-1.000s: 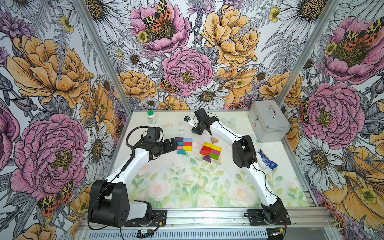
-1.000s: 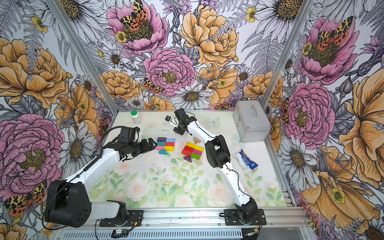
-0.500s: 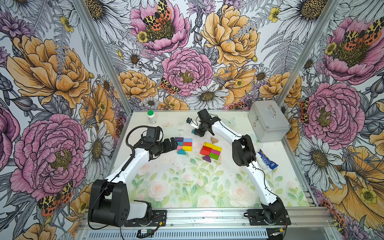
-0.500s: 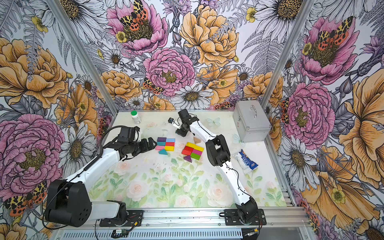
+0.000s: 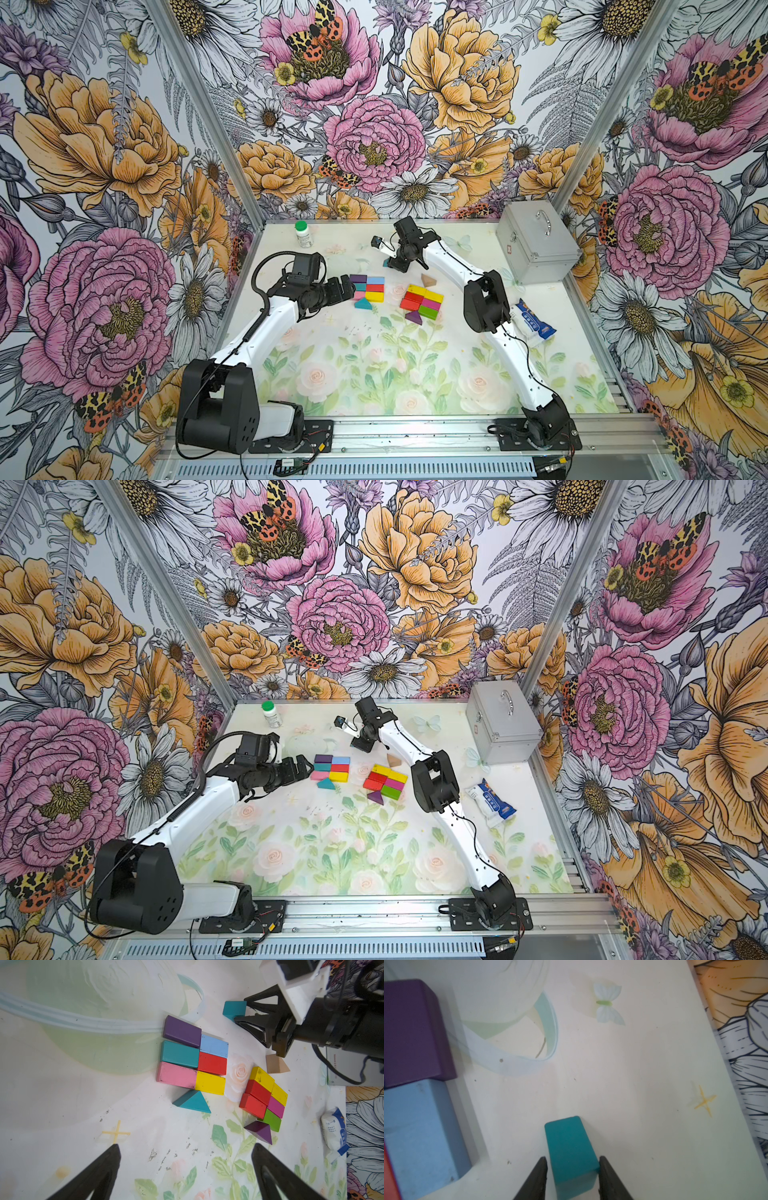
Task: Assemble a piece of candy with building blocks
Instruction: Adjust the building block at the center of the board.
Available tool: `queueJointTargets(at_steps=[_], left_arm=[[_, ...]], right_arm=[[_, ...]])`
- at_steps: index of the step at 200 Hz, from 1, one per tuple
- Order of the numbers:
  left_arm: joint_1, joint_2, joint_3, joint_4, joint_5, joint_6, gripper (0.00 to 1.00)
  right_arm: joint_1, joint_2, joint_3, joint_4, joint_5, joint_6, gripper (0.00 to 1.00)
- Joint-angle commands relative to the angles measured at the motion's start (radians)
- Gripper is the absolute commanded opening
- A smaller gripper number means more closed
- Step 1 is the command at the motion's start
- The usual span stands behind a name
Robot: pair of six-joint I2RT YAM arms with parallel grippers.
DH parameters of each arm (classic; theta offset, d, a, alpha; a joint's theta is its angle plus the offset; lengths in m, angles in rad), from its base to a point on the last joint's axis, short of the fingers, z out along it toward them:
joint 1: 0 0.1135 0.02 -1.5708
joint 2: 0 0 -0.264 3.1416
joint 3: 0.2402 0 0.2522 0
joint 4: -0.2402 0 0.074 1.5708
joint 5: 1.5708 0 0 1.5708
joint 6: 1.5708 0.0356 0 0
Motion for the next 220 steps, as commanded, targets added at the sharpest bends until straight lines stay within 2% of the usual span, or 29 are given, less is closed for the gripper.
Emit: queueJointTargets(at_steps=[1,33,52,87,141,172,220], left_arm=[[0.017,-0.025,0.004,0.027,0.010,0.013,0.99],[0.017,-0.022,0.002,0.030,0.015,0.012,0.99],[0.019,-0.024,0.001,0.031,0.015,0.011,0.98],[0.020,-0.025,-0.001,0.034,0.016,0.011,0.99],[0.019,-0.049,-0.004,0.033,0.025,0.009,0.99],[0.015,-0.091,-0.014,0.033,0.034,0.000,0.99],[0.025,-0.180,-0.034,0.031,0.042,-0.009,0.99]], right_arm=[[0.007,0.030,0.032,-0.025,-0.009,-0.027,0.42],[0.015,0.035,0.032,-0.028,0.003,-0.038,0.40],[0.015,0.035,0.033,-0.027,0.011,-0.031,0.30],[0.022,0.021,0.028,-0.024,0.019,0.006,0.22],[0.074,-0.004,-0.005,0.069,0.399,0.055,0.16],[0.079,-0.008,-0.007,0.089,0.494,0.136,0.14],[0.093,0.017,-0.007,0.086,0.726,0.152,0.14]])
